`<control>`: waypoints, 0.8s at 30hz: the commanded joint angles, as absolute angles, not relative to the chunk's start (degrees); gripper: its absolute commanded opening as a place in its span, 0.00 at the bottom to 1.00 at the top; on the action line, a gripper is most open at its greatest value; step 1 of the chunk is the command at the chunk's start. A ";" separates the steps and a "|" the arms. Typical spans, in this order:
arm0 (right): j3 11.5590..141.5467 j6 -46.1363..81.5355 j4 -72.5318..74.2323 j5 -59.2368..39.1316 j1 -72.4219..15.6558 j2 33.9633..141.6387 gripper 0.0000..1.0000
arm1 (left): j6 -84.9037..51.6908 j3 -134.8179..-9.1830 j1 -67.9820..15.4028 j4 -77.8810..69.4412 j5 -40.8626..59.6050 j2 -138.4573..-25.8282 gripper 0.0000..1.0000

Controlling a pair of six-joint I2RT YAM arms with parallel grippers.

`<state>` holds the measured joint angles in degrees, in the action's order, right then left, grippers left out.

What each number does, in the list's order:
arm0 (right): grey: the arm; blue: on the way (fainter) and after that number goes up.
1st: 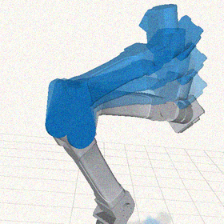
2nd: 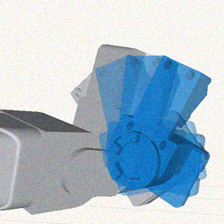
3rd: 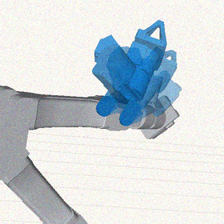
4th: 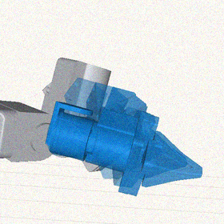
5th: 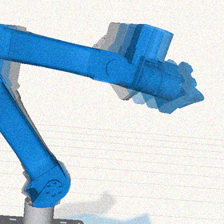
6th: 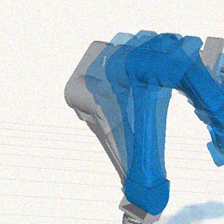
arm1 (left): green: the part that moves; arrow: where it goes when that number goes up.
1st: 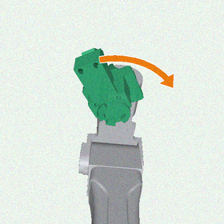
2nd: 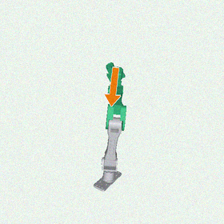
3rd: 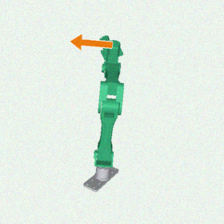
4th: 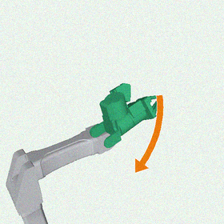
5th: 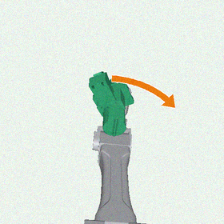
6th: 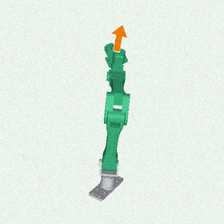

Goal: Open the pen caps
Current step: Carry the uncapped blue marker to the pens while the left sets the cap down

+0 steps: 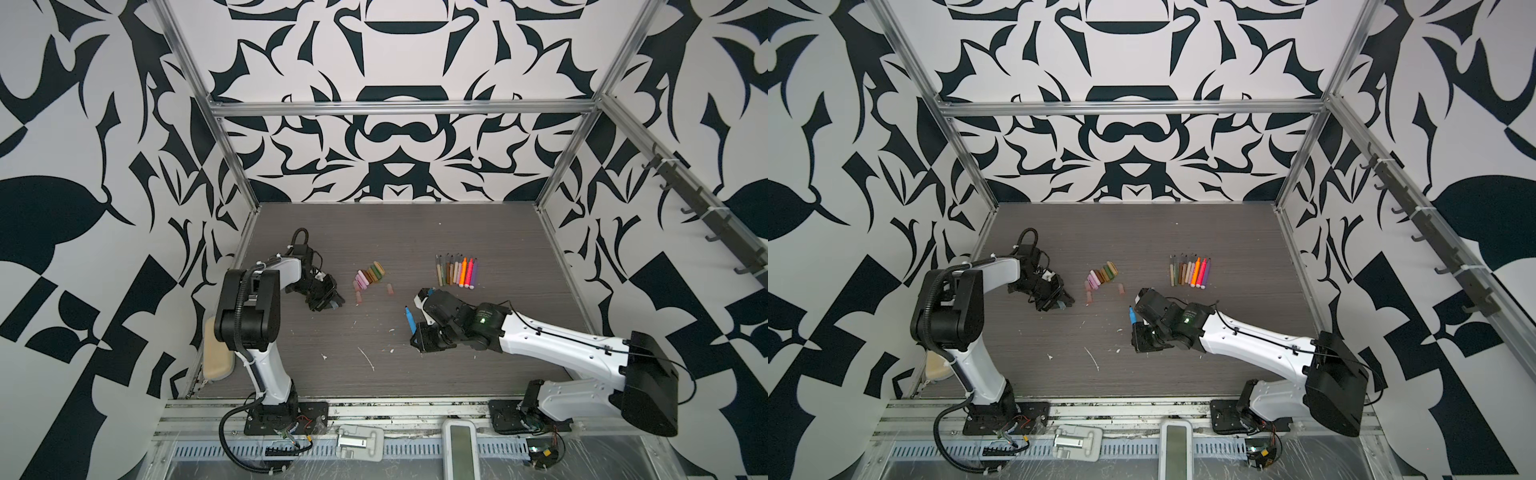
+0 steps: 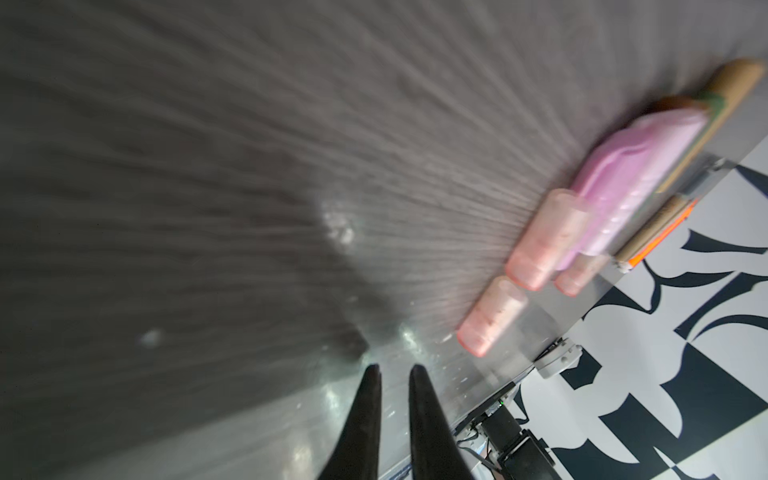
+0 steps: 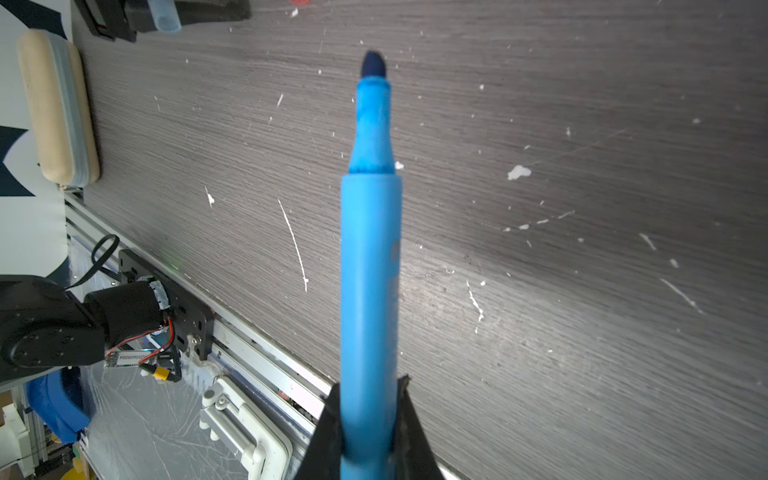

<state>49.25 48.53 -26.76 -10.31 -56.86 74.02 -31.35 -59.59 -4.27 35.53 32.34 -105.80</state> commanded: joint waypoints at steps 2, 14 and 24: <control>48.77 49.39 -27.09 -10.48 -56.95 73.20 0.00 | -30.04 -61.53 -5.27 37.75 31.03 -107.99 0.18; 48.85 49.57 -27.43 -10.22 -56.95 73.01 0.00 | -30.59 -62.45 -5.56 37.49 30.98 -108.72 0.26; 49.10 49.01 -27.41 -12.01 -53.55 72.76 0.00 | -31.41 -62.40 -5.54 37.34 31.57 -107.30 0.26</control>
<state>48.88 49.21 -27.18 -11.14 -55.55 74.04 -31.22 -61.65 -5.43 36.16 32.62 -107.00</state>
